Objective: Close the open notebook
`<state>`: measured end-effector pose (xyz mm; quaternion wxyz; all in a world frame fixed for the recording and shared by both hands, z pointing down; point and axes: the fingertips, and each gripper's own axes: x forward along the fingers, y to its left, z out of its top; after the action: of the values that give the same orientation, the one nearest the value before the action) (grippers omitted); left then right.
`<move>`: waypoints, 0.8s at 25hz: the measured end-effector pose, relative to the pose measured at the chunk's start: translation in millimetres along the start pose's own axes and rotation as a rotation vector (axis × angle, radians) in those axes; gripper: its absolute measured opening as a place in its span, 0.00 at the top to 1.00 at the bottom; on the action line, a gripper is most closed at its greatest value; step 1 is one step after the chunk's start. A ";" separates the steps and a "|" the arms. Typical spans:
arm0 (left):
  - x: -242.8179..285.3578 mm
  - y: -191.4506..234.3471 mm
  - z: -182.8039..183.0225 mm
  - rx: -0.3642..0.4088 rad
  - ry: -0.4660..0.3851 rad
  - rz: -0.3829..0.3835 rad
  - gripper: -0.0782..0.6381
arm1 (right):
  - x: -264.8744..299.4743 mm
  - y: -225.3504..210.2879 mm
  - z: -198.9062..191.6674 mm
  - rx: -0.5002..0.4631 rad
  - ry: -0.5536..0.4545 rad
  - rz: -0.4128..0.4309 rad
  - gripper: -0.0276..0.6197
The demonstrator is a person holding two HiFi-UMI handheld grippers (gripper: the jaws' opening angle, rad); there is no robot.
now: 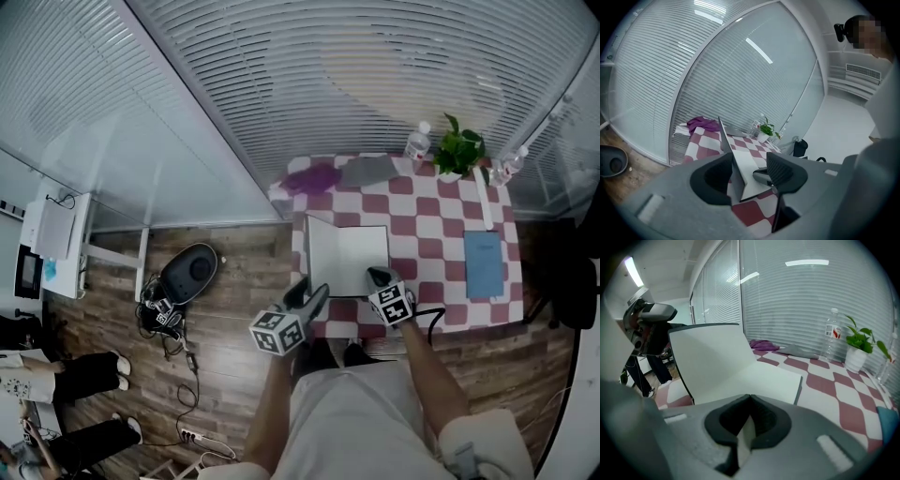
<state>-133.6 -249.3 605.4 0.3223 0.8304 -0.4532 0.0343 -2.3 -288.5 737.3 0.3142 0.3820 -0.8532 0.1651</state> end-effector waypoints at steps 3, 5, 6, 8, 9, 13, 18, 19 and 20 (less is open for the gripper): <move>3.2 -7.1 0.2 0.033 0.016 -0.003 0.56 | -0.8 2.3 -0.4 -0.027 -0.013 0.005 0.96; 4.6 -11.6 1.1 0.042 0.024 -0.012 0.56 | -1.4 4.1 -1.2 -0.042 -0.008 0.019 0.95; 4.8 -13.4 1.1 0.042 0.024 -0.014 0.56 | -1.6 4.9 -2.5 -0.042 -0.001 0.032 0.95; 4.5 -15.7 0.3 0.039 0.019 -0.011 0.56 | -3.7 4.3 -5.4 -0.014 0.007 0.057 0.96; 5.0 -16.7 0.9 0.041 0.017 -0.009 0.56 | -6.4 2.5 -4.6 0.009 0.000 0.063 0.95; 13.0 -26.0 5.3 0.061 0.015 -0.015 0.56 | -28.1 3.2 18.7 0.068 -0.106 0.097 0.95; 23.2 -43.0 5.1 0.067 0.010 -0.039 0.56 | -54.4 38.2 71.4 0.114 -0.277 0.257 0.96; 27.1 -47.0 4.8 0.072 0.013 -0.048 0.56 | -58.6 45.4 81.2 0.114 -0.304 0.291 0.95; 31.4 -51.6 3.8 0.079 0.019 -0.057 0.56 | -62.4 50.9 88.7 0.116 -0.327 0.320 0.95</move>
<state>-76.1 -254.8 587.3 0.2947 0.8547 -0.4244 0.0509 -45.3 -267.3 627.4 0.1193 0.2812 -0.9315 0.1976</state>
